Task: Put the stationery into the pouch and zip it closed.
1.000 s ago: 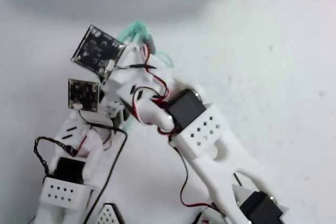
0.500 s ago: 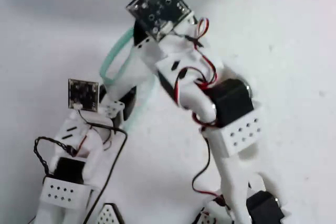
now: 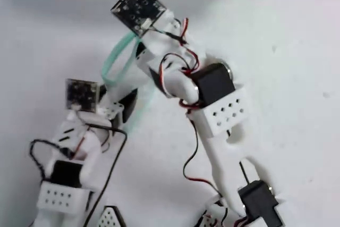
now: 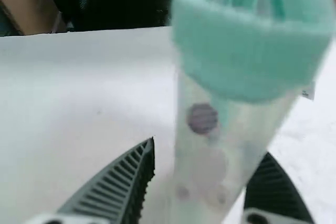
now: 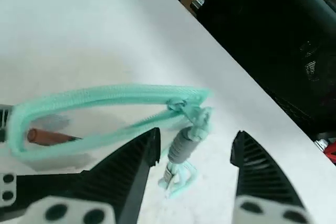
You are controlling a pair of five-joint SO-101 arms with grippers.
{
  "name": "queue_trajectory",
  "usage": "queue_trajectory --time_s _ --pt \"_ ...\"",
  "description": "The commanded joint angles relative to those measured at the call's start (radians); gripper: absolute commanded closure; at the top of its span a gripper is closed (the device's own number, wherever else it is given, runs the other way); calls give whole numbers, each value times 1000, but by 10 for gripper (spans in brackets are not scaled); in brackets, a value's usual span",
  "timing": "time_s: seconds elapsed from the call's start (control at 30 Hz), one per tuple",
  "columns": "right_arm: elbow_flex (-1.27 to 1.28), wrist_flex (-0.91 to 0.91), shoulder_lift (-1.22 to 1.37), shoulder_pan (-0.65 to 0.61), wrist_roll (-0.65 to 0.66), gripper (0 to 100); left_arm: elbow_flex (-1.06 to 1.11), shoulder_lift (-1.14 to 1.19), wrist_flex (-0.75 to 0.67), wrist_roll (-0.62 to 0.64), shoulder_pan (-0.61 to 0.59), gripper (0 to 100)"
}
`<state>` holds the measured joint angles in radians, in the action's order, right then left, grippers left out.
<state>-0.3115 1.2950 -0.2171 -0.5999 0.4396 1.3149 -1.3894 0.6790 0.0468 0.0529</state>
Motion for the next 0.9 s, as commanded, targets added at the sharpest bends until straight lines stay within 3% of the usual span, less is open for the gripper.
queue_trajectory --time_s 0.0,0.37,0.6,0.87 --pt "-34 4 -47 7 9 786 -95 -85 106 18 -24 705" --pt "-54 -58 85 28 12 786 23 -166 -5 23 28 736" --pt "-66 -62 90 31 15 789 107 -166 -155 54 62 767" --pt "-58 -64 96 27 15 789 115 -166 -170 37 90 791"
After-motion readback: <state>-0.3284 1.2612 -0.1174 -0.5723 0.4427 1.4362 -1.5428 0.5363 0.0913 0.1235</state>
